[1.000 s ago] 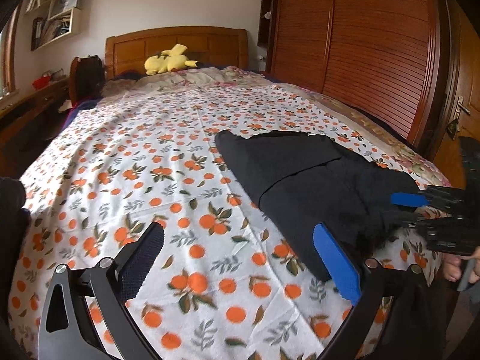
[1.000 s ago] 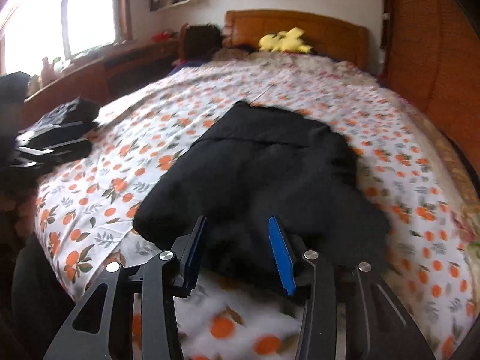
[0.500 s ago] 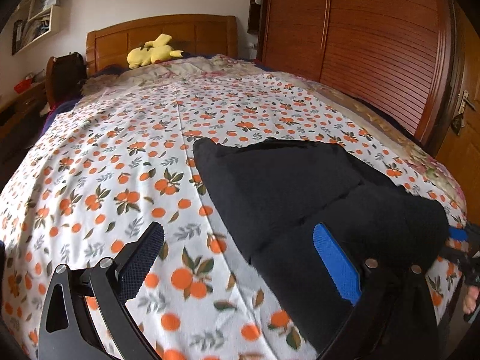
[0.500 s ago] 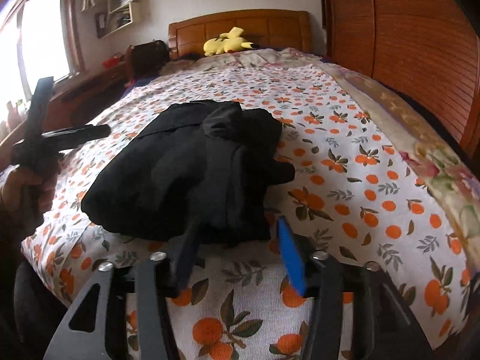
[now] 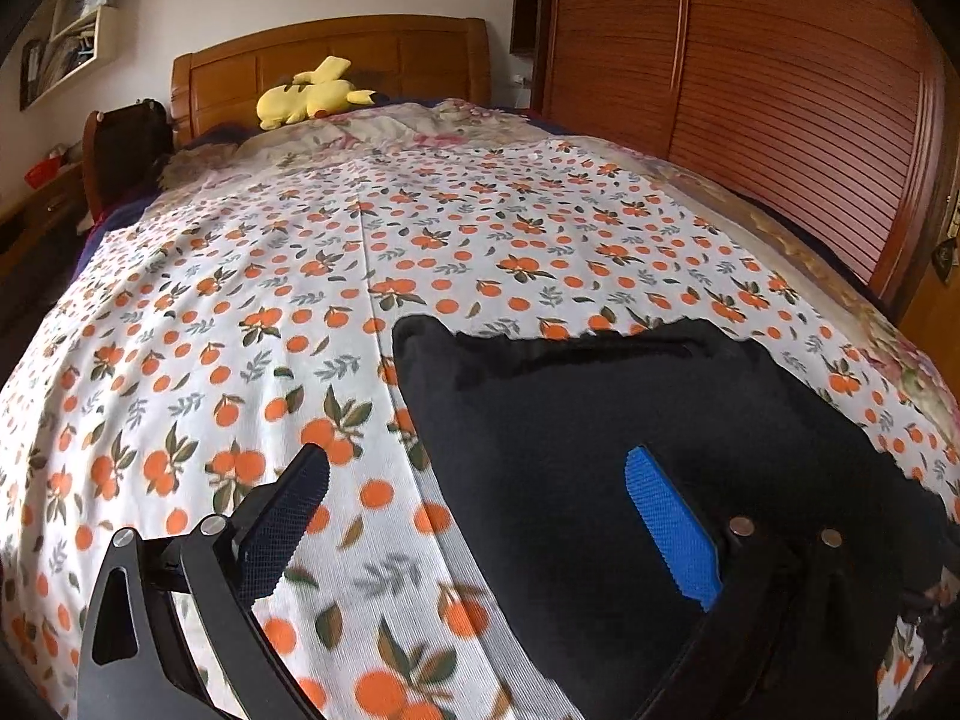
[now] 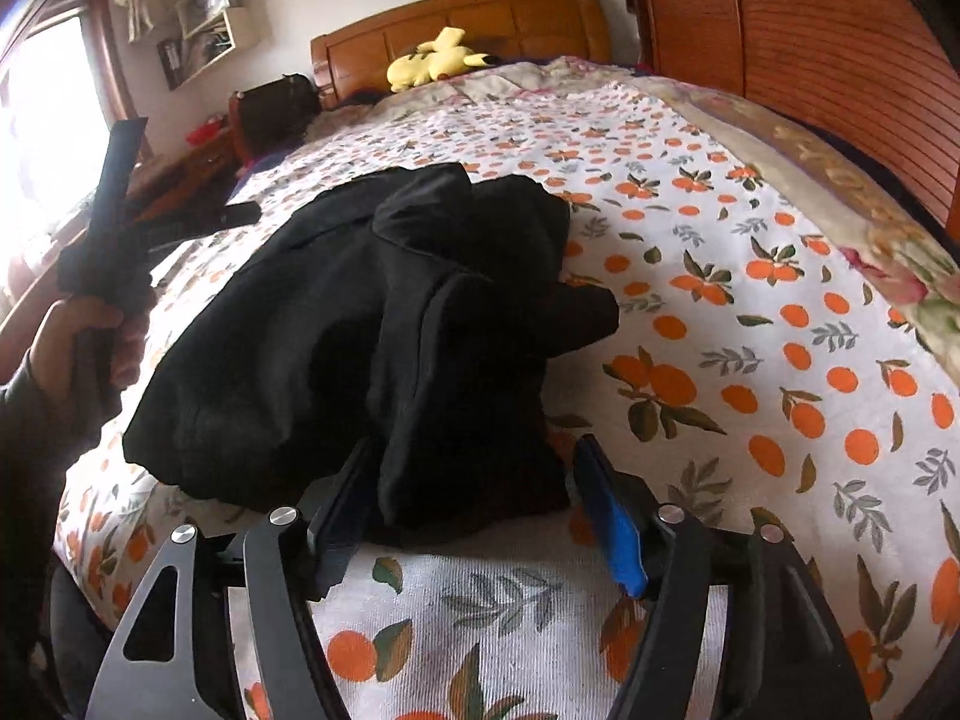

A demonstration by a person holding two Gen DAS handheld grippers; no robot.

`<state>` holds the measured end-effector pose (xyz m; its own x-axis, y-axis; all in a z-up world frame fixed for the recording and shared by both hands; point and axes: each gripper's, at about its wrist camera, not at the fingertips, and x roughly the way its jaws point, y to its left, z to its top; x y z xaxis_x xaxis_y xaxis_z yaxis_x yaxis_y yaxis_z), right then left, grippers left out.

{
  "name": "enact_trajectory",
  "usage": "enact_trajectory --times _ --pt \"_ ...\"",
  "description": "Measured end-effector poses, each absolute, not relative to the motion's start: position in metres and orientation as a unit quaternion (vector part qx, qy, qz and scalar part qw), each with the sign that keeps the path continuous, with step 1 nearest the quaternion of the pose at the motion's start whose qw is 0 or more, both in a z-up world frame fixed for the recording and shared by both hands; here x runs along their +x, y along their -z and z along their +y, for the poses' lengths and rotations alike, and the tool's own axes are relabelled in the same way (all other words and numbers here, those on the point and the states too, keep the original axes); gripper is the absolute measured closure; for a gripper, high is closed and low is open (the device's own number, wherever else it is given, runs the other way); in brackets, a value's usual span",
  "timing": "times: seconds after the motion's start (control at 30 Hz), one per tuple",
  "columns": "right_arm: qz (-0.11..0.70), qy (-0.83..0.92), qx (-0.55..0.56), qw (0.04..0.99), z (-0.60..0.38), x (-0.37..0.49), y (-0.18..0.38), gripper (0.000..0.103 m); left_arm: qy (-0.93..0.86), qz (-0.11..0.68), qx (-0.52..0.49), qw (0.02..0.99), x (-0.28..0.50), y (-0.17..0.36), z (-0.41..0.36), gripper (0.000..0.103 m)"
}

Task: Fold large clothes
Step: 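Close the left gripper on the folded coat bundle's edge, then lift the folded coat with the left gripper and carry it toward the wardrobe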

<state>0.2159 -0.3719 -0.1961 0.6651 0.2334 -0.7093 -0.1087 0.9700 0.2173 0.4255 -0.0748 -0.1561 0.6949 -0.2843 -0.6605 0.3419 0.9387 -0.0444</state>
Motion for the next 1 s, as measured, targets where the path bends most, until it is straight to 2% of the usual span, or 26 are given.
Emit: enact_trajectory --times 0.47,0.57,0.63,0.67,0.8,0.87,1.0 --pt "0.403 -0.101 0.079 0.906 -0.369 0.222 0.203 0.039 0.158 0.406 0.022 0.9 0.492 0.196 -0.078 0.012" --pt "0.402 -0.102 0.08 0.906 -0.368 0.223 0.203 0.04 0.173 0.412 0.017 0.894 0.491 0.205 -0.081 0.023" --pt "0.401 -0.106 0.08 0.906 -0.366 0.224 0.203 0.045 0.188 0.417 0.009 0.889 0.49 0.207 -0.083 0.041" --pt "0.4 -0.108 0.081 0.907 -0.366 0.224 0.203 0.052 0.192 0.419 0.008 0.887 0.49 0.207 -0.085 0.042" --pt "0.397 -0.119 0.087 0.906 -0.364 0.225 0.201 0.066 0.188 0.419 0.025 0.888 0.485 0.206 -0.094 0.054" --pt "0.392 -0.124 0.09 0.907 -0.364 0.224 0.2 0.076 0.187 0.42 0.031 0.888 0.483 0.205 -0.097 0.06" --pt "0.38 -0.133 0.091 0.911 -0.363 0.222 0.194 0.086 0.176 0.416 0.046 0.891 0.48 0.2 -0.102 0.081"
